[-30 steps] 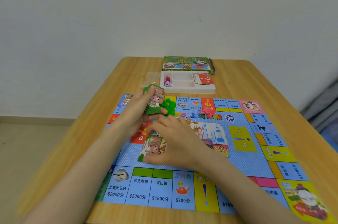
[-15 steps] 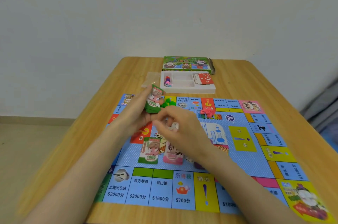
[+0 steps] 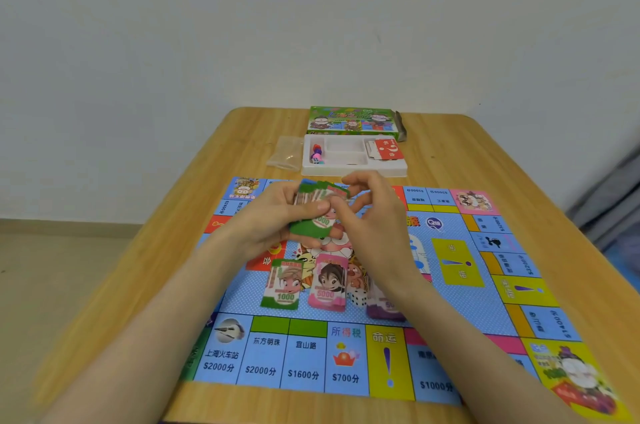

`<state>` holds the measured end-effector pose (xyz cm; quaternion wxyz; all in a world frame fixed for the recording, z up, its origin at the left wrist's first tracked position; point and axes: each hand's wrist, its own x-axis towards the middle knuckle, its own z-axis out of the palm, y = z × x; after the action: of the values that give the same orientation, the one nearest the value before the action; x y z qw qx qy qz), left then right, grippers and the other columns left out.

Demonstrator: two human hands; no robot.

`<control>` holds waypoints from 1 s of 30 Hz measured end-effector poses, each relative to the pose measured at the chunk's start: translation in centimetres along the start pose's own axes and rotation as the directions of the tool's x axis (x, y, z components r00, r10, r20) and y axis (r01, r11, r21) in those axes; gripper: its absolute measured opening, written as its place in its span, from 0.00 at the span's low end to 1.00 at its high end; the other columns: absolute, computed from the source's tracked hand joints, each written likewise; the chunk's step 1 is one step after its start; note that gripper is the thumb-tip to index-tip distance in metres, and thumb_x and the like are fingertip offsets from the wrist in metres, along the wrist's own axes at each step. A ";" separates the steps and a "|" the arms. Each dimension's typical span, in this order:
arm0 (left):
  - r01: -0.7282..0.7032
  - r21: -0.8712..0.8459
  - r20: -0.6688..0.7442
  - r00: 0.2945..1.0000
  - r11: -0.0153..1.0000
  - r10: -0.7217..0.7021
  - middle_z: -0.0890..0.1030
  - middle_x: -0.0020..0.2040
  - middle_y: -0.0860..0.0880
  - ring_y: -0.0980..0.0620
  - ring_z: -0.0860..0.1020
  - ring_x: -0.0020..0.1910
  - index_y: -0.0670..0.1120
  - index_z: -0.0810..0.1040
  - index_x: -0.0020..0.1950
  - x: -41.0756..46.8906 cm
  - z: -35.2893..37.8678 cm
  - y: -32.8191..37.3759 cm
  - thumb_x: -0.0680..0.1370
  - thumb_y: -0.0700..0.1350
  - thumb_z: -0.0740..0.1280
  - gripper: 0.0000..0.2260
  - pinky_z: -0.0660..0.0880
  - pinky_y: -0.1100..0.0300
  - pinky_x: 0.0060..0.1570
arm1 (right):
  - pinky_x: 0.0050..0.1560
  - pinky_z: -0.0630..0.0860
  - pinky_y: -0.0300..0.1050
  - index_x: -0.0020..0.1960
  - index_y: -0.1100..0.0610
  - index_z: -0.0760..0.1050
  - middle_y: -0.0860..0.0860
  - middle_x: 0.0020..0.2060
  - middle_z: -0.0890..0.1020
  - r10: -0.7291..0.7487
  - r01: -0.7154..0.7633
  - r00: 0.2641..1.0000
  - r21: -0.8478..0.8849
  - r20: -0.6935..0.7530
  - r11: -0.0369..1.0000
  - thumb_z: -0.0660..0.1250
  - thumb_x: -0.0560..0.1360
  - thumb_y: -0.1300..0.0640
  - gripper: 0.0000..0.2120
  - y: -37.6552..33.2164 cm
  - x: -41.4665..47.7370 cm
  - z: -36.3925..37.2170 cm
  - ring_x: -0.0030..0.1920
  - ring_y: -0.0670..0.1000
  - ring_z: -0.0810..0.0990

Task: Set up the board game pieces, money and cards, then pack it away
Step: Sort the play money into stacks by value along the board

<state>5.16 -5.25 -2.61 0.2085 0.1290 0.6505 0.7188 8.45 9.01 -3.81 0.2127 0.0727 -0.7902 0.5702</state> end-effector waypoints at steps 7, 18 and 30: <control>0.010 0.010 -0.028 1.000 1.000 -0.009 0.85 0.40 0.44 0.47 0.84 0.37 0.40 0.79 0.51 0.1 -0.1 -0.2 0.68 0.38 0.70 0.12 0.78 0.62 0.26 | 0.39 0.69 0.30 0.40 0.56 0.77 0.47 0.35 0.79 -0.057 0.056 0.996 -0.011 -0.070 0.998 0.72 0.70 0.63 0.05 0.2 0.1 0.0 0.38 0.44 0.75; -0.018 -0.114 -0.074 0.997 0.993 0.010 0.85 0.43 0.43 0.47 0.84 0.37 0.40 0.79 0.53 0.4 0.0 -0.2 0.70 0.41 0.68 0.13 0.80 0.61 0.30 | 0.38 0.71 0.37 0.44 0.53 0.66 0.49 0.38 0.76 -0.075 0.110 0.970 0.142 -0.233 0.984 0.61 0.78 0.64 0.08 -0.1 0.1 -0.1 0.40 0.46 0.76; -0.072 -0.181 -0.293 0.956 0.981 0.016 0.85 0.37 0.47 0.54 0.83 0.34 0.41 0.79 0.49 1.0 -1.2 -0.5 0.75 0.39 0.67 0.04 0.80 0.61 0.34 | 0.52 0.71 0.43 0.44 0.53 0.81 0.42 0.41 0.80 -0.166 0.189 0.877 -0.006 0.450 0.982 0.69 0.72 0.60 0.04 0.5 -0.7 1.0 0.49 0.47 0.74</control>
<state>3.82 -5.82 -3.33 0.1060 0.0159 0.5997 0.7930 8.68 8.20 -4.79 0.0784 0.2688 -0.8217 0.4964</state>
